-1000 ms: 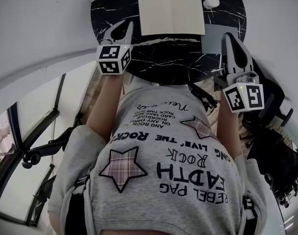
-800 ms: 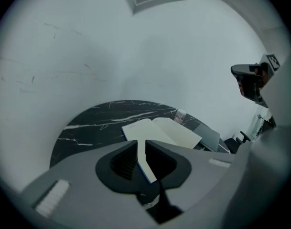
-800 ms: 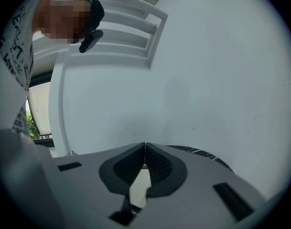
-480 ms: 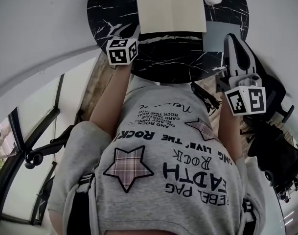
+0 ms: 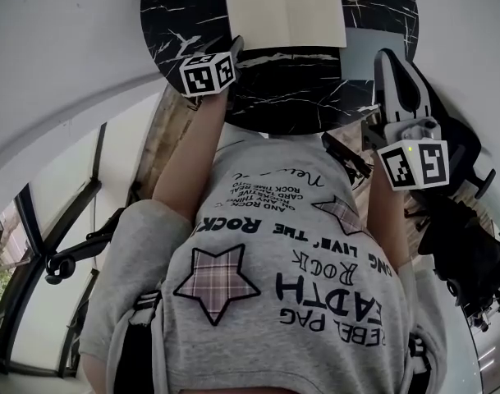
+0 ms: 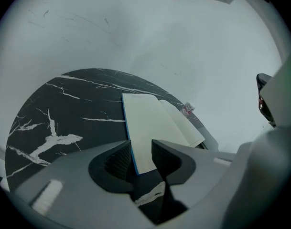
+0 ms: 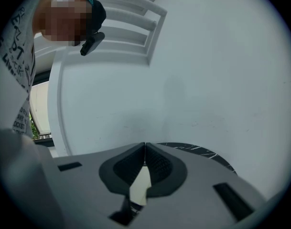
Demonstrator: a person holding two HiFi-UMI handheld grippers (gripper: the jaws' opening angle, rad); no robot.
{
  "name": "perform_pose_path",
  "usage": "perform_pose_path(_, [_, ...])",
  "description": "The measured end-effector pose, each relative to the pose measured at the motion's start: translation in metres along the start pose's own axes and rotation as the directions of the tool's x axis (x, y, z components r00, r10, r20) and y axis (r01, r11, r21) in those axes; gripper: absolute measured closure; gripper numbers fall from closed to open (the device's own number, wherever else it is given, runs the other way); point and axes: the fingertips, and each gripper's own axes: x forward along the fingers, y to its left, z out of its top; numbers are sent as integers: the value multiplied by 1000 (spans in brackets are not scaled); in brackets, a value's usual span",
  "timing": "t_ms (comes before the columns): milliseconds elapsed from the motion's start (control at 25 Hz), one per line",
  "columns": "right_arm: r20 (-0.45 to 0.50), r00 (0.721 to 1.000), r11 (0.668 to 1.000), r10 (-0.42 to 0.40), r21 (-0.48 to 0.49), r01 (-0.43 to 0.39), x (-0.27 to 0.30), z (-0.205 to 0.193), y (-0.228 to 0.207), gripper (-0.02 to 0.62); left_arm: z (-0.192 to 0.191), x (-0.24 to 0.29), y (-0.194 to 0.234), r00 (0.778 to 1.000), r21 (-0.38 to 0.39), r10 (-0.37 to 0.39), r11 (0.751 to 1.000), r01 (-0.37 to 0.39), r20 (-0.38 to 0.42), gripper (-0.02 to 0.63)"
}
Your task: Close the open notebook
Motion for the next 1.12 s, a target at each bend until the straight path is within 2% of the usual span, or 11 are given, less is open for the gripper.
perform_pose_path(320, [-5,1000,1000,1,8,-1,0,-2,1,581,-1,6,-2,1000,-81,-31,996,31,3,441])
perform_pose_path(640, [-1,1000,1000,3,12,-3,0,-3,2,581,-1,6,1,999,-152,-30,988,34,29,430])
perform_pose_path(1000, [0,1000,1000,14,8,-14,2,-1,7,581,-1,7,-5,997,-159,-74,984,78,28,420])
perform_pose_path(1120, [-4,1000,1000,18,10,-18,2,0,8,581,0,8,-4,996,-198,-85,976,91,38,420])
